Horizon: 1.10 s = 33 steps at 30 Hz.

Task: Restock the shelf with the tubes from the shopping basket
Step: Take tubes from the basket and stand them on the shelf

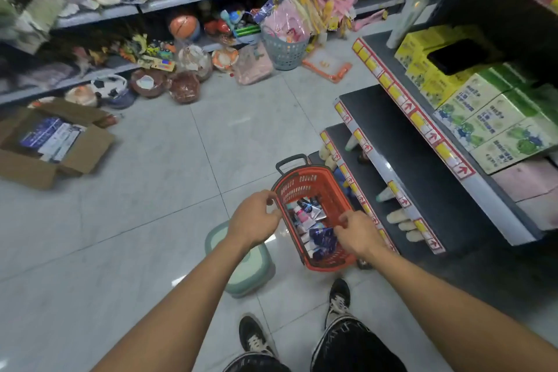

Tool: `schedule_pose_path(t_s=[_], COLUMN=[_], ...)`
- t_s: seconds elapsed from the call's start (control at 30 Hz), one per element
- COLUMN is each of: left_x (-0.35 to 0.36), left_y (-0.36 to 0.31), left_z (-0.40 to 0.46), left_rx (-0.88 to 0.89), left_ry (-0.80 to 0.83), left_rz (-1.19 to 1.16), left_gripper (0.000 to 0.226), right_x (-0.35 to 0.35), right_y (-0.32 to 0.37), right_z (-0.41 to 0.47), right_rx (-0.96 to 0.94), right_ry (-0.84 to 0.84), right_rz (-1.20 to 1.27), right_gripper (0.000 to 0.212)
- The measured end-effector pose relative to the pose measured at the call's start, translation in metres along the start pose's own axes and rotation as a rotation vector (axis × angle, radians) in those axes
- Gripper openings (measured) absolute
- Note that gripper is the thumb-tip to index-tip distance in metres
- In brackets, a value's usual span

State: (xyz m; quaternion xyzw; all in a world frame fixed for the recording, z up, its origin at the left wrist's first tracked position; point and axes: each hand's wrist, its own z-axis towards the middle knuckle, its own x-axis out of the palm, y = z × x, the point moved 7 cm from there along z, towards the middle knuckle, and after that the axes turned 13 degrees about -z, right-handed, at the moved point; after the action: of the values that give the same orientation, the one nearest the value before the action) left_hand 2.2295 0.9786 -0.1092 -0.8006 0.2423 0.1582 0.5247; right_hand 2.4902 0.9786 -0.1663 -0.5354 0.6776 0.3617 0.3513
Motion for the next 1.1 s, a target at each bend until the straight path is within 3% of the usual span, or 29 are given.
schedule_pose_path(t_s=[0.3, 0.67, 0.9, 1.0, 1.1], left_x=[0.021, 0.087, 0.119, 0.129, 0.140], left_y=[-0.064, -0.154, -0.183, -0.196, -0.200], left_z=[0.023, 0.109, 0.133, 0.135, 0.145], left_rx=[0.115, 0.208, 0.211, 0.231, 0.236], left_ry=[0.205, 0.312, 0.372, 0.413, 0.489], left_rz=[0.141, 0.308, 0.427, 0.443, 0.494], left_gripper=[0.028, 0.032, 0.040, 0.049, 0.041], right_x=[-0.004, 0.029, 0.012, 0.014, 0.015], right_y=[-0.025, -0.103, -0.124, -0.131, -0.135], right_z=[-0.025, 0.018, 0.014, 0.013, 0.013], right_rx=[0.120, 0.343, 0.417, 0.442, 0.493], right_ry=[0.017, 0.071, 0.037, 0.023, 0.000], right_rz=[0.145, 0.341, 0.488, 0.532, 0.578], right_gripper=[0.030, 0.019, 0.010, 0.014, 0.016])
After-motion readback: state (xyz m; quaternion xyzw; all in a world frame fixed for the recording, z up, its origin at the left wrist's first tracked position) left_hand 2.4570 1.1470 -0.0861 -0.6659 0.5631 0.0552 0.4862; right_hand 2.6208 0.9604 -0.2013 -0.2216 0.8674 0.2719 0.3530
